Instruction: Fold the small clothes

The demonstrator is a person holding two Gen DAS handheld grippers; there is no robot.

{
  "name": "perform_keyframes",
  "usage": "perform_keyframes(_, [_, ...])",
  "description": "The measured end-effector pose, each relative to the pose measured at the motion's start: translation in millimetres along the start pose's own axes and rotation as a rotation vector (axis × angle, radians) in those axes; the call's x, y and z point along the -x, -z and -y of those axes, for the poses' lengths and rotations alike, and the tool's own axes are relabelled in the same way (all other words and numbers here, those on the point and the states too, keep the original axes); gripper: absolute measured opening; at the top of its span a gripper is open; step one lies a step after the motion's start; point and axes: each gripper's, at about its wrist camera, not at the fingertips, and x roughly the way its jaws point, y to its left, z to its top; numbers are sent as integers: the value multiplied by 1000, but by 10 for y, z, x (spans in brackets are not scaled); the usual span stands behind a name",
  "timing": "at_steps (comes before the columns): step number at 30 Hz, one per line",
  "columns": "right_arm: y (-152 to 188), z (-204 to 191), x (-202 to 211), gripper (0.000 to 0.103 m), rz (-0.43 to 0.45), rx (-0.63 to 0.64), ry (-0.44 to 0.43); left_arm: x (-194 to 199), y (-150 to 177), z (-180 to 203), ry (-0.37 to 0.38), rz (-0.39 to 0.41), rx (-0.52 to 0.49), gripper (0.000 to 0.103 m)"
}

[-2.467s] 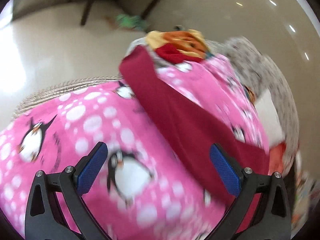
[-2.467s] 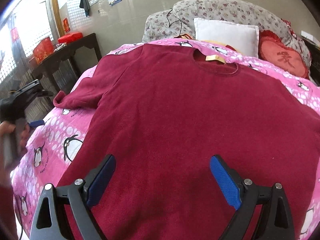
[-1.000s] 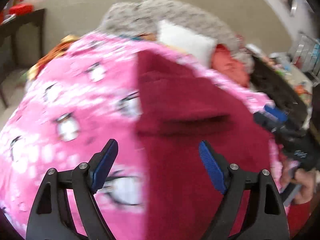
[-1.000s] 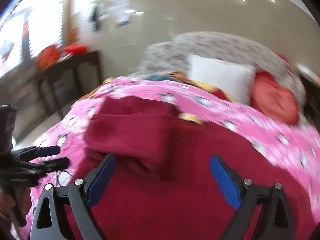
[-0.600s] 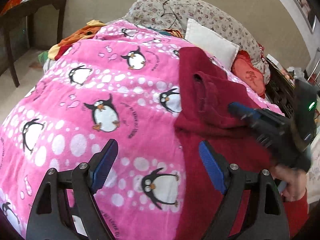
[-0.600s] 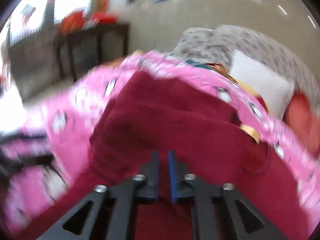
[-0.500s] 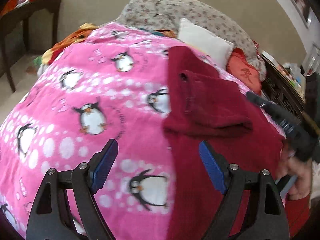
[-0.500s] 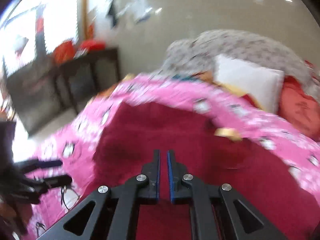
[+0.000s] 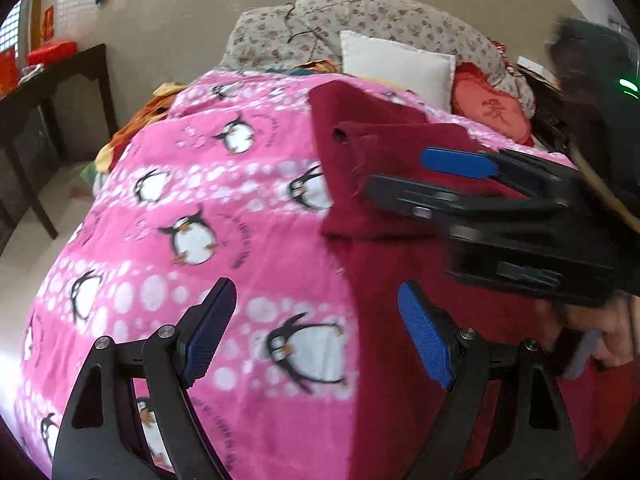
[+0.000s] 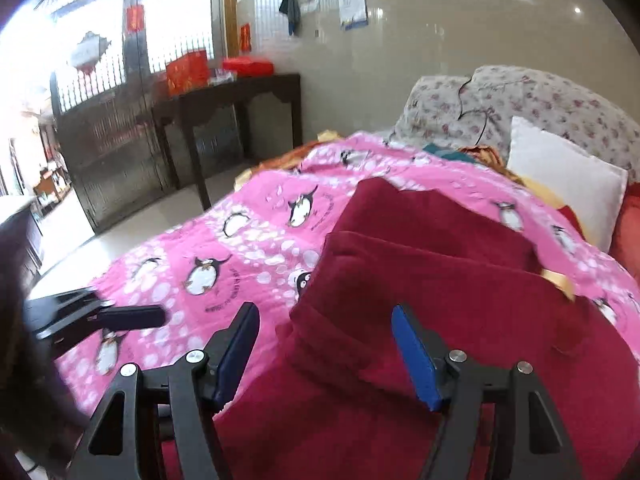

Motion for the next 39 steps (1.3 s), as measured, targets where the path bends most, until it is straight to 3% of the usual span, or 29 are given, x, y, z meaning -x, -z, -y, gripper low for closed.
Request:
perform_keyframes(1, [-14, -7, -70, 54, -20, 2, 10, -9, 6, -46, 1, -7, 15, 83])
perform_keyframes(2, [-2, 20, -190, 25, -64, -14, 14, -20, 8, -81, 7, -14, 31, 83])
perform_keyframes(3, [16, 62, -203, 12, -81, -34, 0, -30, 5, -107, 14, -21, 47, 83])
perform_keyframes(5, [41, 216, 28, 9, -28, -84, -37, -39, -14, -124, 39, -25, 74, 83])
perform_keyframes(9, [161, 826, 979, 9, 176, -242, -7, -62, -103, 16, 75, -2, 58, 83])
perform_keyframes(11, [358, 1201, 1480, 9, 251, -334, 66, -97, -168, 133, 90, 10, 37, 83])
perform_keyframes(14, [716, 1643, 1868, 9, 252, -445, 194, -188, -285, 276, 116, 12, 30, 83])
perform_keyframes(17, [1022, 1966, 1734, 9, 163, -548, 253, -405, -395, 368, 114, -9, 44, 83])
perform_keyframes(20, [1187, 2079, 1502, 9, 63, -556, 321, -671, -465, 386, 81, -50, 87, 83])
perform_keyframes(22, [1253, 2128, 1531, 9, 72, -575, 302, -770, -502, 369, 68, -62, 114, 83])
perform_keyframes(25, [1303, 2233, 1553, 11, 71, -601, 342, -904, -524, 342, 52, -82, 130, 83])
perform_keyframes(27, [1371, 2376, 1635, 26, 58, -651, 361, -940, -520, 326, 50, -98, 147, 83])
perform_keyframes(29, [1389, 2364, 1905, 30, 101, -682, 428, -823, -514, 325, 57, -77, 147, 83])
perform_keyframes(31, [1319, 2314, 2115, 30, 163, -663, 466, -644, -534, 364, 57, -21, 135, 83])
perform_keyframes(33, [1192, 2214, 2168, 30, 190, -610, 418, -523, -558, 459, 58, 29, 106, 83])
perform_keyframes(36, [1051, 2069, 1867, 30, 120, -522, 339, -554, -572, 659, 78, 25, 59, 83])
perform_keyframes(39, [1128, 2072, 1466, 31, -11, -483, 407, -804, -503, 794, 71, -24, 36, 83])
